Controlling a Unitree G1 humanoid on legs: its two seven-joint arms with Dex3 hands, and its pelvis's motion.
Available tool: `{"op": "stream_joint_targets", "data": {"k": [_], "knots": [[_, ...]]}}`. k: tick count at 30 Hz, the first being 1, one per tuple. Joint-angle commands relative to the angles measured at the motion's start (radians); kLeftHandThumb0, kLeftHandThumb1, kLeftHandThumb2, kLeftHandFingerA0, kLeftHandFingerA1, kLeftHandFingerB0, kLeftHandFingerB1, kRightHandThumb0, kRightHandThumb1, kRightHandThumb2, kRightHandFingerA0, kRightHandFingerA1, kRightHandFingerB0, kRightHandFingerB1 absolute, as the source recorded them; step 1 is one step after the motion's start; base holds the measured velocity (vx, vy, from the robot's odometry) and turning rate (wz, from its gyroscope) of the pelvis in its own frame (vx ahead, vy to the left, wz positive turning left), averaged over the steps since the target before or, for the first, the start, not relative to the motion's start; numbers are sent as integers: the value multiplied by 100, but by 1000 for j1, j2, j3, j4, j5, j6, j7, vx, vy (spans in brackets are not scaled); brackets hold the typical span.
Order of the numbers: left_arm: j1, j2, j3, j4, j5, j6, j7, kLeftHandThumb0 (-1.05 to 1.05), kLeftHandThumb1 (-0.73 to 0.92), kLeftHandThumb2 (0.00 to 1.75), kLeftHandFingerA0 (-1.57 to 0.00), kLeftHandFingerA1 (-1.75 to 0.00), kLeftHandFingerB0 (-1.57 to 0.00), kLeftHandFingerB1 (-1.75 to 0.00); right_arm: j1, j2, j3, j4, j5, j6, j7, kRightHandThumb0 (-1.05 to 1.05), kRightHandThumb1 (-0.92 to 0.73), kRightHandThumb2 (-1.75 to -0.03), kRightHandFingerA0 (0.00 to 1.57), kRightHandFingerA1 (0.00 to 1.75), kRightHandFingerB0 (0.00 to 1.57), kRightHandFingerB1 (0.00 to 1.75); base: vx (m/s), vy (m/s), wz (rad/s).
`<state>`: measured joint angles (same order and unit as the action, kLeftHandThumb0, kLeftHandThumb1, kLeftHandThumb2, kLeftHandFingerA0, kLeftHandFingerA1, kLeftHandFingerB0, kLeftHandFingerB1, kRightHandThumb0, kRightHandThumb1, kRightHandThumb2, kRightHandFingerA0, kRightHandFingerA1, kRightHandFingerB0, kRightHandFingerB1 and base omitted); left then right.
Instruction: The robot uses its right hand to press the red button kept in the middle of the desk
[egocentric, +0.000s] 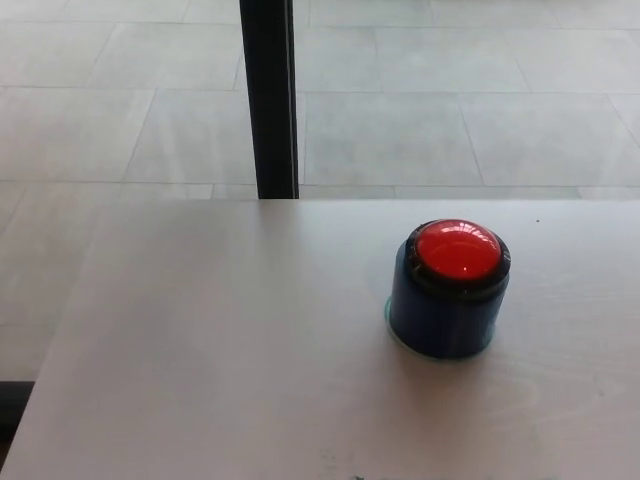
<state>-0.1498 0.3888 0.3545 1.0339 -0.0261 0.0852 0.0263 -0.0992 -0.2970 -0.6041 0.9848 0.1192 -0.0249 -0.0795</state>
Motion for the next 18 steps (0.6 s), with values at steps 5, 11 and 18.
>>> {"op": "stream_joint_targets", "data": {"k": [5, 11, 18], "knots": [[-81, 84, 218, 109, -148, -11, 180, -46, 63, 98, -62, -143, -41, -104, -133, -172, -401, 79, 317, 62, -290, -65, -78, -63, 41, 109, 23, 56, 0, 0, 0], [-83, 90, 215, 123, -116, -5, 178, -51, 67, 100, -60, -144, -23, -97, -235, -251, -415, 66, 286, 34, -238, -68, -79, -63, 20, 63, 1, 32, 0, 0, 0], [-88, 87, 232, 139, -129, -21, 172, -55, 76, 98, -56, -144, -27, -99, -494, -358, -326, 46, 211, -33, -324, -39, -84, -66, 106, 131, 43, 47, 0, 0, 0]]}}
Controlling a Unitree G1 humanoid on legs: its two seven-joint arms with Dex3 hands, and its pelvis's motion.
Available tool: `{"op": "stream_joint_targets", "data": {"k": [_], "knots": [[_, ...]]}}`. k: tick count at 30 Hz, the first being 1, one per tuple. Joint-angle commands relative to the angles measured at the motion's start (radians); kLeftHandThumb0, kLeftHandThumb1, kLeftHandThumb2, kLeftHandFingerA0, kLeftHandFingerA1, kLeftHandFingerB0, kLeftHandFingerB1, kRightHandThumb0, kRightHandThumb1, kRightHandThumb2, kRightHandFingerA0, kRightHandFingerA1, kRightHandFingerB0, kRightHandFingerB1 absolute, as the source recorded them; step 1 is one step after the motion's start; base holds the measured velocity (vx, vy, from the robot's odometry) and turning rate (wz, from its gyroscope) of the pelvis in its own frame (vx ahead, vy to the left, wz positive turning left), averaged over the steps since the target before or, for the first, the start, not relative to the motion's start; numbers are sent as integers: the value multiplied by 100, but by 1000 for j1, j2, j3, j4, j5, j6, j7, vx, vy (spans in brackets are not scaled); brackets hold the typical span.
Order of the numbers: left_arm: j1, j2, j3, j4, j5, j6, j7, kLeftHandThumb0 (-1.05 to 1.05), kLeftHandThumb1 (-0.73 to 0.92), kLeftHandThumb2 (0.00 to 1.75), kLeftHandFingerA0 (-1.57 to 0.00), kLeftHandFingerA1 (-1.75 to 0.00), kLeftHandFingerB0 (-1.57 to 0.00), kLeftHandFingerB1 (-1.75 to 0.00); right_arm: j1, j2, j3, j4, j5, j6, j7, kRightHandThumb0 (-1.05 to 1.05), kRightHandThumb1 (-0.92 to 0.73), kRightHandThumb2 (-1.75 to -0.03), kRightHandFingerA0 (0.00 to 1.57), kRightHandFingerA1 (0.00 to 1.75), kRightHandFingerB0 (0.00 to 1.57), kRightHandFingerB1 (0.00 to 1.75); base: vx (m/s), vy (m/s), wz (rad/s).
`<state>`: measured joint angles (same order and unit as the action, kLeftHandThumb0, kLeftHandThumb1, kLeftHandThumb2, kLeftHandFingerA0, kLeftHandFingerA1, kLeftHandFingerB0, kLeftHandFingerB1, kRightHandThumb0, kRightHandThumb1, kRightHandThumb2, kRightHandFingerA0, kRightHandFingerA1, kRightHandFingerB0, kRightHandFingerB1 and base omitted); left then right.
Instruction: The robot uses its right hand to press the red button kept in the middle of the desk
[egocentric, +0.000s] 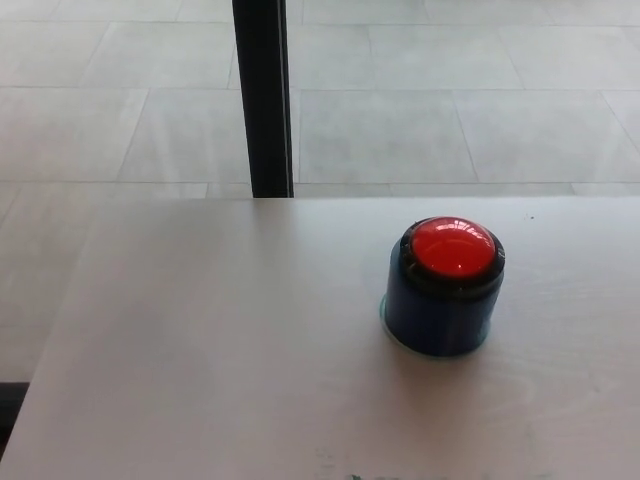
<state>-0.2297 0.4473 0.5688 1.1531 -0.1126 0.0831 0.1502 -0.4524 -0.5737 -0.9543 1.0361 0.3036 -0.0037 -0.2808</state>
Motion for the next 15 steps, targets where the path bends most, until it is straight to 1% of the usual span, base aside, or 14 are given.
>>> {"op": "stream_joint_targets", "data": {"k": [1, 2, 3, 4, 5, 6, 8, 9, 10, 11, 12, 13, 14, 15], "knots": [[-3, 30, 21, 22, -48, -27, 42, -55, 78, 98, -54, -143, -28, -98, -179, -99, 31, 24, 26, -73, -131, -35, -83, -71, 117, 137, 49, 51, 0, 0, 0], [2, 32, 32, 26, -62, -32, 29, -58, 67, 119, -78, -110, -35, -79, -224, -110, 51, 29, 9, -71, -161, -32, -76, -83, 141, 150, 59, 62, 0, 0, 0], [1, 28, 41, 24, -70, -34, 41, -59, 65, 120, -122, -134, -49, -88, -278, -120, 73, 10, 4, -55, -168, -40, -69, -79, 149, 161, 75, 97, 0, 0, 0], [6, 29, 29, 20, -58, -31, 36, -61, 65, 119, -126, -137, -56, -94, -311, -117, 93, -20, 0, -61, -159, -55, -55, -108, 157, 149, 86, 101, 0, 0, 0], [7, 29, 28, 19, -57, -30, 35, -61, 65, 119, -126, -137, -56, -94, -315, -118, 97, -18, 2, -63, -160, -55, -55, -108, 157, 149, 86, 101, 0, 0, 0], [7, 27, 28, 17, -60, -28, 37, -59, 78, 100, -100, -169, -48, -128, -349, -101, 141, -83, -14, -61, -139, -46, -45, -117, 156, 144, 112, 113, 0, 0, 0], [10, 30, 24, 19, -60, -32, 28, -58, 79, 100, -96, -170, -51, -131, -365, -95, 165, -114, -6, -52, -123, -50, -46, -122, 155, 144, 118, 118, 0, 0, 0], [18, 27, 19, 15, -58, -54, 15, -54, 82, 96, -89, -166, -60, -128, -398, -73, 210, -193, -19, -21, -124, -60, -45, -121, 157, 147, 119, 125, 0, 0, 0], [20, 27, 21, 16, -63, -57, 8, -57, 83, 99, -98, -163, -65, -127, -409, -65, 225, -227, -17, -2, -127, -57, -30, -135, 143, 152, 111, 128, 0, 0, 0], [21, 27, 26, 17, -70, -60, -1, -57, 83, 99, -98, -163, -65, -127, -417, -56, 241, -269, -11, 25, -132, -57, -30, -135, 143, 152, 111, 128, 0, 0, 0], [12, 31, 24, 31, -67, -52, 18, -56, 66, 120, -127, -137, -75, -104, -441, -39, 286, -323, -28, 48, -132, -44, -44, -126, 144, 145, 109, 120, 0, 0, 0], [7, 34, 19, 39, -62, -46, 31, -55, 81, 93, -113, -164, -64, -123, -460, -22, 325, -362, -38, 43, -112, -40, -46, -128, 139, 145, 103, 120, 0, 0, 0], [6, 34, 16, 40, -61, -45, 33, -55, 81, 93, -113, -164, -64, -123, -458, -19, 336, -376, -36, 41, -106, -40, -46, -128, 139, 145, 103, 120, 0, 0, 0], [7, 33, 12, 36, -60, -45, 34, -56, 66, 120, -130, -137, -75, -103, -489, -3, 341, -384, -6, 34, -78, -40, -46, -127, 139, 147, 102, 119, 0, 0, 0]]}}
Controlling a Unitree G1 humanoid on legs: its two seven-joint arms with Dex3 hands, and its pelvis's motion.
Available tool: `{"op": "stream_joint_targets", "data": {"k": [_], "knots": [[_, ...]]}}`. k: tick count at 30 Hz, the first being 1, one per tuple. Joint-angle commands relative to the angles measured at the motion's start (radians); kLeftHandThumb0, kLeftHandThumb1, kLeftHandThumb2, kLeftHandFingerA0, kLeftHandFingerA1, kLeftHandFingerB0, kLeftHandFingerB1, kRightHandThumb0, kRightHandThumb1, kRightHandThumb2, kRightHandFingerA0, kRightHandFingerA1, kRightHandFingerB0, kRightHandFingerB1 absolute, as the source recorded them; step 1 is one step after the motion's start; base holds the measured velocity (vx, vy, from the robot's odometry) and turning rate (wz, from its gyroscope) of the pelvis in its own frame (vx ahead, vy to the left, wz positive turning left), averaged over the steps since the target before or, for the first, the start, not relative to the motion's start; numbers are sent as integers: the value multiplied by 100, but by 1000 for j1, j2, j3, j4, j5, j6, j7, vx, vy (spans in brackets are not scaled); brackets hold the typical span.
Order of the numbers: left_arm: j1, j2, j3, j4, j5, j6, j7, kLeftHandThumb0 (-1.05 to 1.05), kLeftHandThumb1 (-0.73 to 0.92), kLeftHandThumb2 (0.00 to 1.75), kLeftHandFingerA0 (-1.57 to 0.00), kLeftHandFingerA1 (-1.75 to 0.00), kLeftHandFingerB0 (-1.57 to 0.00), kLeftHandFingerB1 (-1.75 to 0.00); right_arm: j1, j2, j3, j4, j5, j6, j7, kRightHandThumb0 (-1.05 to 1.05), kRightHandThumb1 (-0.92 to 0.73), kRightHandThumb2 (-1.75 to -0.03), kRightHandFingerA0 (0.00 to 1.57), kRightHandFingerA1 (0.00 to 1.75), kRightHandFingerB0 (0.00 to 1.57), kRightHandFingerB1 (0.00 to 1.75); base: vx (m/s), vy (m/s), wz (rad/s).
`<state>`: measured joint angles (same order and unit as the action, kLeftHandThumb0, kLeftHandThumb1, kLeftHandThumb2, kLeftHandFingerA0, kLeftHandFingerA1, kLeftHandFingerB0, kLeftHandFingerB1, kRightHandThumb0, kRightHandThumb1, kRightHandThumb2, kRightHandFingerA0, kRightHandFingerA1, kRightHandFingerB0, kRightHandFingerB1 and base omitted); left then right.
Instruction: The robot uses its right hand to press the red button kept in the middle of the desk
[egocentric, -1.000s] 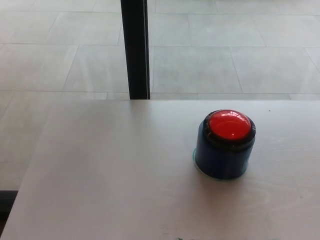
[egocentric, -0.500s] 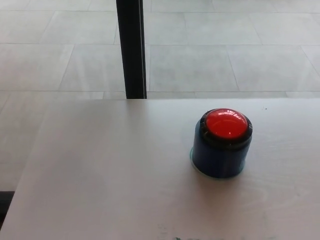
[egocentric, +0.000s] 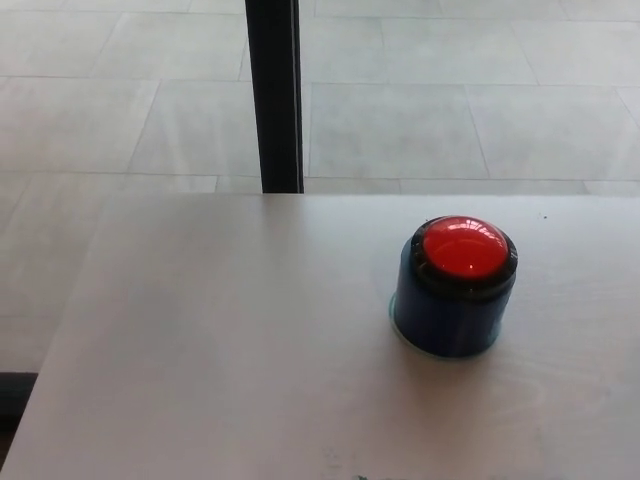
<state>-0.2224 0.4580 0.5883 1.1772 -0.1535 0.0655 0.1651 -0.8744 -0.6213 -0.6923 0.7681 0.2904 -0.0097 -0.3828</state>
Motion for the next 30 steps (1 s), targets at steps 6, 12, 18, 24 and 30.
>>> {"op": "stream_joint_targets", "data": {"k": [6, 12, 18, 24, 30], "knots": [[2, 27, -11, 19, -33, -29, 6, -54, 79, 99, -96, -167, -60, -129, -228, 106, 196, -110, 54, 62, 203, -17, -50, -126, 97, 175, 79, 138, 0, 0, 0], [7, 23, -10, 24, -43, -36, -5, -55, 68, 120, -104, -127, -73, -103, -322, 206, 286, -76, 42, 88, 247, -37, -66, -92, 101, 175, 82, 139, 0, 0, 0], [12, 21, -17, 19, -48, -39, -12, -53, 81, 100, -78, -166, -53, -129, -357, 292, 370, -44, 7, 139, 242, -21, -70, -95, 92, 175, 68, 123, 0, 0, 0], [16, 23, -25, 14, -54, -35, -14, -54, 82, 99, -64, -154, -49, -118, -369, 371, 461, 19, -37, 165, 242, -22, -62, -108, 94, 175, 66, 132, 0, 0, 0], [14, 31, -37, 24, -62, -36, -55, -55, 91, 99, -61, -134, -58, -111, -345, 422, 551, 60, -96, 142, 271, -20, -63, -107, 92, 175, 70, 137, 0, 0, 0]]}}
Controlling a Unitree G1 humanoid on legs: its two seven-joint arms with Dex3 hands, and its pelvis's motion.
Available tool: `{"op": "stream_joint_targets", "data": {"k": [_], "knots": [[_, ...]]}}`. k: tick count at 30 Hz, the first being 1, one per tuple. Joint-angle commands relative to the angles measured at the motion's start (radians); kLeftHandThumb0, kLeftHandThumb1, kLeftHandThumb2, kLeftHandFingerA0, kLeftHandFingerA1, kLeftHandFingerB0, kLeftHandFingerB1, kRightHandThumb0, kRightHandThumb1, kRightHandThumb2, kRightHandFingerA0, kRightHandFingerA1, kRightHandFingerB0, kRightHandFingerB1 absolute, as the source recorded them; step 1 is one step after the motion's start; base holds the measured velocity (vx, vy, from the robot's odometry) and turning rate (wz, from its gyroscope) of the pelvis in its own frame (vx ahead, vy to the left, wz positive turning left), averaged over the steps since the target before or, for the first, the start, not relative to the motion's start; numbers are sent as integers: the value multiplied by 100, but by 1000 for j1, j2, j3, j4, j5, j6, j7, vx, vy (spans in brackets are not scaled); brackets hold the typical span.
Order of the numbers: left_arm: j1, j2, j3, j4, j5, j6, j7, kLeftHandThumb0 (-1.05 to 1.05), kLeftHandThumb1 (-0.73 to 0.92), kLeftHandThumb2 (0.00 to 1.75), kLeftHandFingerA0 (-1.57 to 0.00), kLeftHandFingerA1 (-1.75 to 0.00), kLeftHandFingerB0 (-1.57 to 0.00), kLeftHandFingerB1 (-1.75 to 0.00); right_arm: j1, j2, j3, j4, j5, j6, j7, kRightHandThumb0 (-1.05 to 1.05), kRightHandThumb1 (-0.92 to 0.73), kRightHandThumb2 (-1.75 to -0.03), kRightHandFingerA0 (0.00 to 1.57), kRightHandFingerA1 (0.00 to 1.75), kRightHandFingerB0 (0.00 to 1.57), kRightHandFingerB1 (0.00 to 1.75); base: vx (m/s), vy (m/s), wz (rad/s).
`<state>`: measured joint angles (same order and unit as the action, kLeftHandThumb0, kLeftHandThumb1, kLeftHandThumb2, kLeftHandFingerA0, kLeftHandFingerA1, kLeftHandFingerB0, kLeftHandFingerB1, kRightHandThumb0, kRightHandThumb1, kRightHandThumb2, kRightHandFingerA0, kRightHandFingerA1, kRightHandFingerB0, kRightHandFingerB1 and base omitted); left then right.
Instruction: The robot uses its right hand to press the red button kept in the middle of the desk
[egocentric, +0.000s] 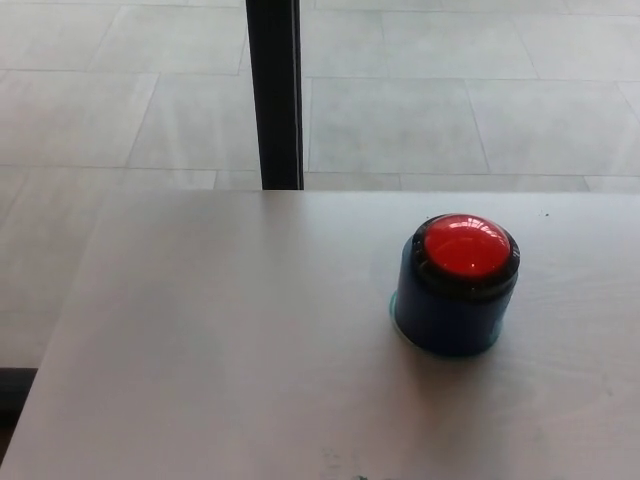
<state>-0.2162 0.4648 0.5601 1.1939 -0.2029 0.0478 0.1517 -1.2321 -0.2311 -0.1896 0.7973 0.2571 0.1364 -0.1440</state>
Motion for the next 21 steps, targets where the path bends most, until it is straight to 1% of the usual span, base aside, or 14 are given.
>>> {"op": "stream_joint_targets", "data": {"k": [1, 3, 4, 8, 9, 10, 11, 12, 14, 15, 16, 17, 18, 21], "knots": [[11, 23, 0, 8, -27, -26, -61, -54, 88, 103, -51, -154, -45, -118, 21, 45, 57, 40, -67, -22, 35, -22, -62, -108, 95, 175, 69, 136, 0, 0, 0], [10, 23, -4, 9, -23, -25, -48, -56, 92, 99, -64, -137, -60, -113, 40, 67, 73, 48, -78, -46, 38, -27, -58, -109, 97, 175, 71, 138, 0, 0, 0], [9, 23, -3, 10, -26, -24, -51, -55, 89, 101, -55, -153, -52, -122, 58, 85, 75, 50, -76, -74, 43, -30, -57, -111, 98, 175, 74, 143, 0, 0, 0], [4, 25, 1, 12, -34, -22, -53, -55, 88, 102, -52, -149, -50, -120, 86, 112, 88, 58, -89, -93, 54, -32, -50, -115, 98, 175, 80, 146, 0, 0, 0], [0, 26, 0, 16, -33, -20, -52, -56, 91, 97, -59, -131, -61, -113, 95, 120, 89, 65, -89, -98, 61, -33, -49, -118, 100, 175, 81, 148, 0, 0, 0], [-2, 27, -1, 20, -33, -19, -56, -56, 87, 102, -53, -147, -51, -119, 102, 127, 95, 71, -95, -97, 62, -32, -50, -119, 101, 175, 80, 150, 0, 0, 0], [0, 29, -5, 19, -31, -19, -65, -57, 91, 93, -55, -138, -49, -111, 115, 138, 101, 77, -98, -96, 64, -31, -50, -118, 102, 175, 80, 149, 0, 0, 0], [1, 29, -2, 14, -38, -15, -78, -61, 73, 124, -79, -115, -59, -95, 136, 148, 110, 87, -107, -102, 64, -31, -50, -115, 100, 175, 80, 148, 0, 0, 0], [2, 29, -2, 14, -38, -18, -81, -62, 73, 124, -79, -115, -61, -97, 150, 153, 115, 90, -114, -106, 66, -30, -52, -112, 98, 175, 78, 148, 0, 0, 0], [0, 29, -3, 16, -36, -15, -74, -57, 87, 101, -54, -151, -51, -123, 160, 158, 114, 91, -114, -103, 65, -30, -54, -108, 98, 175, 80, 148, 0, 0, 0], [-3, 29, -2, 17, -37, -8, -67, -57, 92, 92, -58, -147, -53, -119, 175, 164, 115, 89, -116, -99, 63, -31, -56, -107, 97, 175, 77, 149, 0, 0, 0], [-3, 29, -3, 16, -38, -9, -74, -61, 74, 124, -72, -111, -59, -96, 206, 173, 122, 84, -127, -95, 54, -29, -57, -96, 118, 175, 70, 135, 0, 0, 0], [-3, 29, -4, 17, -36, -12, -70, -60, 73, 124, -74, -111, -61, -96, 226, 177, 129, 80, -138, -98, 50, -30, -61, -99, 95, 175, 74, 148, 0, 0, 0], [-8, 32, -4, 18, -39, -13, -75, -63, 73, 124, -74, -112, -60, -97, 248, 183, 125, 72, -139, -77, 41, -31, -65, -87, 94, 175, 64, 163, 0, 0, 0]]}}
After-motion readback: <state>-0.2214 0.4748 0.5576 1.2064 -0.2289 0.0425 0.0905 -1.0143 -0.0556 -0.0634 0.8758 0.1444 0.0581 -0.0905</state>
